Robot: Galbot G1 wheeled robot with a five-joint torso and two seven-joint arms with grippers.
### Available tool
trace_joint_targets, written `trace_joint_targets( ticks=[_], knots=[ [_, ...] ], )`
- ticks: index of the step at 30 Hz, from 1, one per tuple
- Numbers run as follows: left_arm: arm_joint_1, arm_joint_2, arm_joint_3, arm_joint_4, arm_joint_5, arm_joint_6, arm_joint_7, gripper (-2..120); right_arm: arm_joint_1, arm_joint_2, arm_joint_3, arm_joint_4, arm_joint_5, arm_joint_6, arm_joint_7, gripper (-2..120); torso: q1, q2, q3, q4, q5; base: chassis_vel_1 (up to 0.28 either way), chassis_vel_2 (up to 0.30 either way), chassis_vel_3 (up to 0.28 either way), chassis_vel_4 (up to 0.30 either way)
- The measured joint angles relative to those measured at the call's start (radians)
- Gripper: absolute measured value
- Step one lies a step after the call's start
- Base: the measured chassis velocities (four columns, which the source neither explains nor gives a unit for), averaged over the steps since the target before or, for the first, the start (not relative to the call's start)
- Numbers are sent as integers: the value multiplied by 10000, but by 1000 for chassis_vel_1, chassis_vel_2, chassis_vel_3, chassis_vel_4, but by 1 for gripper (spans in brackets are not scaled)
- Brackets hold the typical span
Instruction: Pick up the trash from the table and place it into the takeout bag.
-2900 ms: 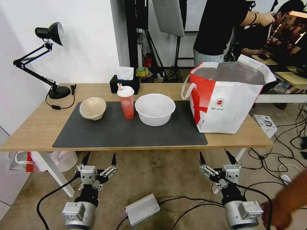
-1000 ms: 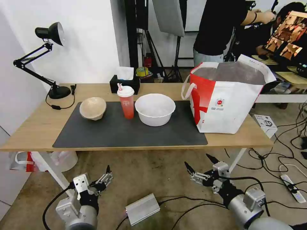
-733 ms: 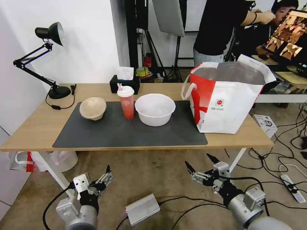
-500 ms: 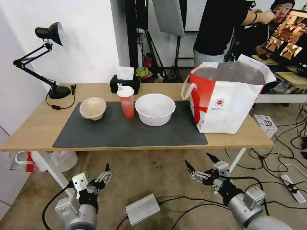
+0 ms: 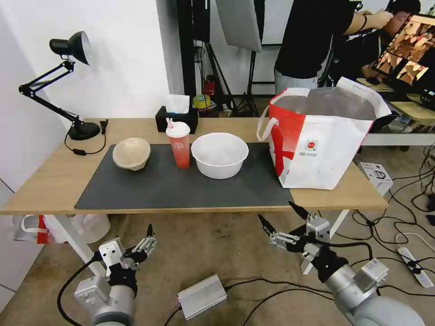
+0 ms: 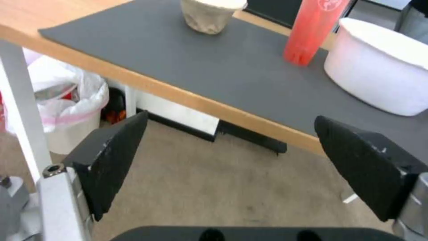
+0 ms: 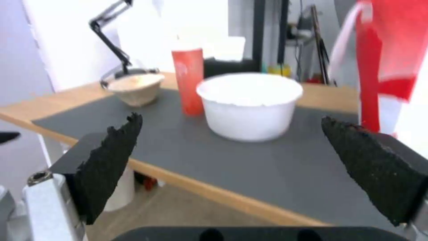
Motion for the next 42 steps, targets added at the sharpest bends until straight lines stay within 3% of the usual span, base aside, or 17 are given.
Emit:
trace_joint_targets(
  ticks=[9, 13, 19, 27, 30, 37, 42],
  knots=[
    [31, -68, -3, -2, 177, -147, 118, 100, 818, -926, 51, 108, 781, 565, -278, 100, 0, 0, 0, -1, 1, 0, 0, 0, 0],
    [30, -105, -41, -41, 184, -222, 174, 100, 2117, -1934, -56, -7, 1728, 525, -282, 100, 0, -1, 0, -1, 0, 0, 0, 0, 0],
    [100, -157, -47, -61, 265, -344, 296, 100, 3307, -2652, -374, -145, 2615, 333, -258, 100, 0, 0, 1, 3, 0, 0, 0, 0, 0],
    [50, -228, -65, 74, 326, -423, 374, 100, 5155, -3853, -1256, -321, 4364, -632, -63, 100, 0, -1, 0, 0, 1, 0, 0, 0, 0],
    [6, -214, -48, 160, 331, -439, 386, 100, 6616, -4346, -2088, -541, 5103, -1366, -22, 100, 1, -1, 1, 0, 1, 0, 0, 0, 0],
    [-122, -245, 17, 303, 353, -468, 391, 100, 9396, -4577, -3911, -1030, 6041, -2423, 85, 100, 1, -1, 1, 4, 0, 0, 0, 0, 0],
    [-343, -100, 172, 441, 352, -471, 414, 100, 9874, -4676, -3994, -1050, 6492, -3072, 111, 100, 1, -1, 1, -1, -1, 0, 0, 0, 0]
  ],
)
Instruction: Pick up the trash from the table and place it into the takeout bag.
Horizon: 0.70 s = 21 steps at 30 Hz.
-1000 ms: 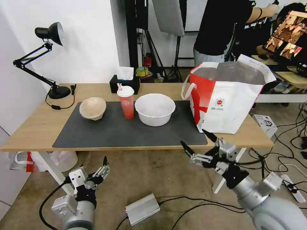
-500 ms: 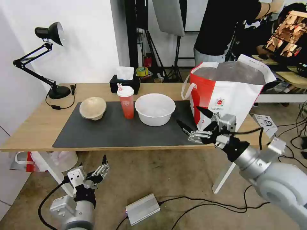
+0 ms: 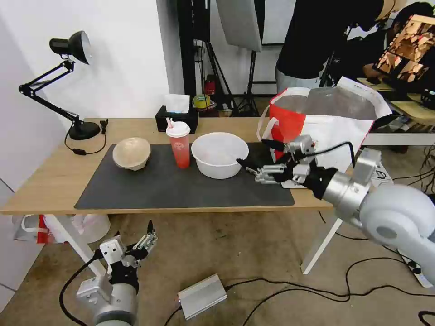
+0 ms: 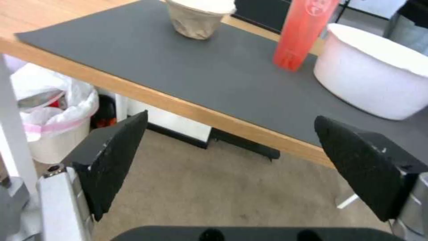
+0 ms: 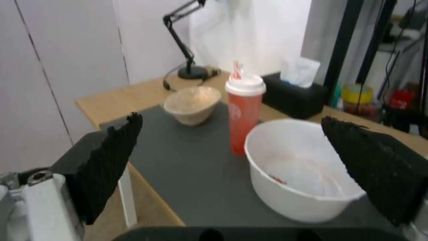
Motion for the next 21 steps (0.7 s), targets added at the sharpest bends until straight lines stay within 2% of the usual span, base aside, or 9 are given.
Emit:
trace_joint_targets(
  ticks=[10, 21],
  knots=[
    [-196, 365, 196, 131, -98, -32, 65, 100, 108, -211, 338, -349, 534, -811, -446, 100, 0, 0, -1, 0, 1, 0, 0, 0, 0],
    [-205, 315, 179, 136, -116, -72, 68, 100, 1110, 82, -614, -1133, 394, -1172, -1083, 100, 0, 0, -1, 1, 1, 0, 0, 0, 0]
  ],
)
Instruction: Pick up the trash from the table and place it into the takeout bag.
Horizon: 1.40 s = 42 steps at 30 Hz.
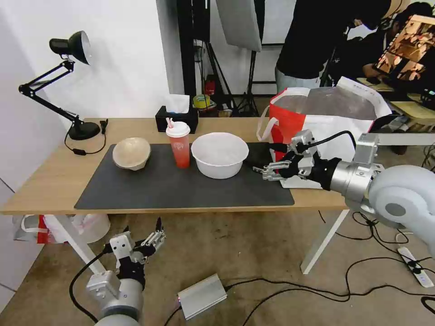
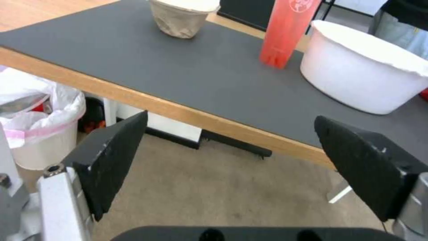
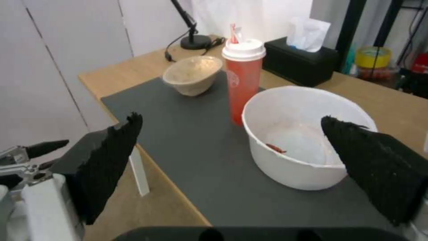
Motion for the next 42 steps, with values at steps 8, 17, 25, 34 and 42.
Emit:
trace_joint_targets(
  ticks=[8, 17, 25, 34, 42],
  knots=[
    [55, -132, -67, -4, 81, -41, 11, 100, 1642, 369, -1554, -837, -165, -174, -304, 100, 0, 0, 0, 0, -1, 0, 0, 0, 0],
    [70, -207, -156, -6, 159, -133, 47, 100, 3098, 871, -3050, -1769, -267, -255, -621, 100, 0, 0, 1, 0, 0, 0, 0, 0, 0],
    [33, -172, -214, 45, 290, -266, 87, 100, 4760, 1491, -4498, -2637, -396, -380, -901, 100, 0, 0, 1, 1, -2, 0, 0, 0, 0],
    [77, -226, -188, 44, 417, -308, 101, 100, 6214, 2002, -5788, -3533, 93, -898, -1015, 100, 0, 1, 1, 0, -1, 0, 0, 0, 0],
    [169, -356, -164, 44, 583, -341, 176, 100, 7238, 2243, -6712, -4046, 325, -1131, -1167, 100, -2, 1, -1, 0, 1, 0, 0, 0, 0]
  ],
)
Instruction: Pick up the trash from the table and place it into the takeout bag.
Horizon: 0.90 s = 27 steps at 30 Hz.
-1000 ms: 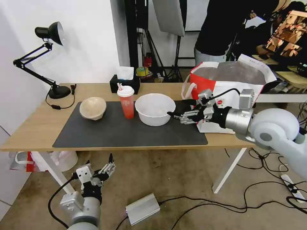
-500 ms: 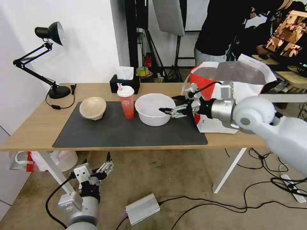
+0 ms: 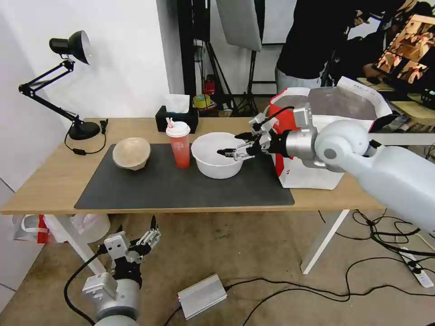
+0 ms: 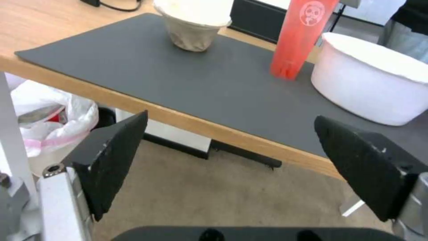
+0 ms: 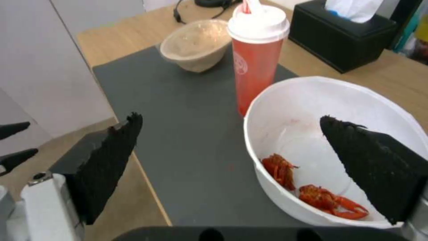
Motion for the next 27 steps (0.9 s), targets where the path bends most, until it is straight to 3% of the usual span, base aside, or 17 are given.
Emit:
trace_joint_targets(
  ticks=[20, 27],
  knots=[
    [25, -92, 32, 183, 161, -138, 20, 100, 1495, 883, -1346, -1226, -439, -552, -603, 100, 0, -1, 0, 0, -1, 0, 0, 0, 0],
    [47, -59, -3, 182, 221, -180, 20, 100, 1796, 1238, -1800, -1929, -1168, -582, -1347, 100, 0, 0, 0, 0, -2, 0, 0, 0, 0]
  ],
)
